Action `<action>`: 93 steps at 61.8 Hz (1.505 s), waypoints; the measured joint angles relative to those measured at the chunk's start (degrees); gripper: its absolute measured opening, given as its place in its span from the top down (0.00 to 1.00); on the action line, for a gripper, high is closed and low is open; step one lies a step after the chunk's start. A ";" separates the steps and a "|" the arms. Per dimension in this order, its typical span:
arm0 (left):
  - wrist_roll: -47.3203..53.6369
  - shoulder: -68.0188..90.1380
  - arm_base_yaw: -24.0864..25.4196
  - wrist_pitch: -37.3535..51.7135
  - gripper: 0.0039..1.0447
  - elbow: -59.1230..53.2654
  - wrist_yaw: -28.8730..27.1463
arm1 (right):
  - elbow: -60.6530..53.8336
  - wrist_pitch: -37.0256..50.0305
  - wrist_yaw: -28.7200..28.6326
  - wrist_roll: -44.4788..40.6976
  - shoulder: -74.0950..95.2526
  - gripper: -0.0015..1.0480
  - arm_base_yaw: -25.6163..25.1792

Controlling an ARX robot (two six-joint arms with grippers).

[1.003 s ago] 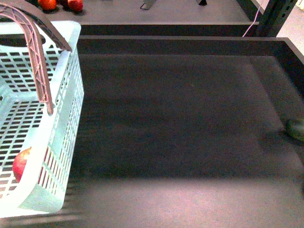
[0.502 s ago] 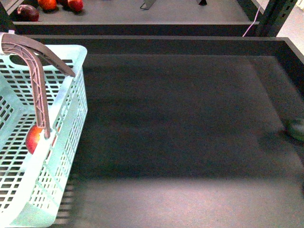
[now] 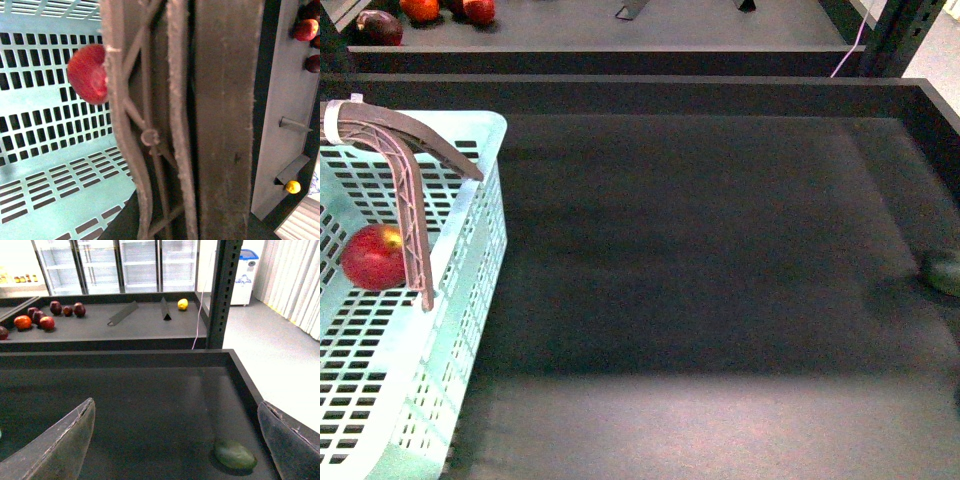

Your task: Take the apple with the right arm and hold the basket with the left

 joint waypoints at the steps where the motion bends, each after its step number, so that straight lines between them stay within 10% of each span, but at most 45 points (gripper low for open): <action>1: 0.00 -0.09 -0.02 -0.09 0.74 -0.02 0.00 | 0.00 0.00 0.00 0.00 0.00 0.08 0.00; 27: -0.98 -10.73 -1.73 -10.21 0.05 -0.07 0.00 | 0.00 0.00 0.00 0.00 0.00 0.08 0.00; 59: 0.50 -25.16 -4.98 -21.99 0.06 3.67 -3.28 | 0.00 0.00 0.00 0.00 0.00 0.08 0.00; 73: 63.89 -34.53 -3.28 33.59 0.50 -23.32 6.10 | 0.00 0.00 0.00 0.00 0.00 0.08 0.00; 93: 82.25 -45.62 -3.26 36.76 0.97 -37.51 6.14 | 0.00 0.00 0.00 0.00 0.00 0.08 0.00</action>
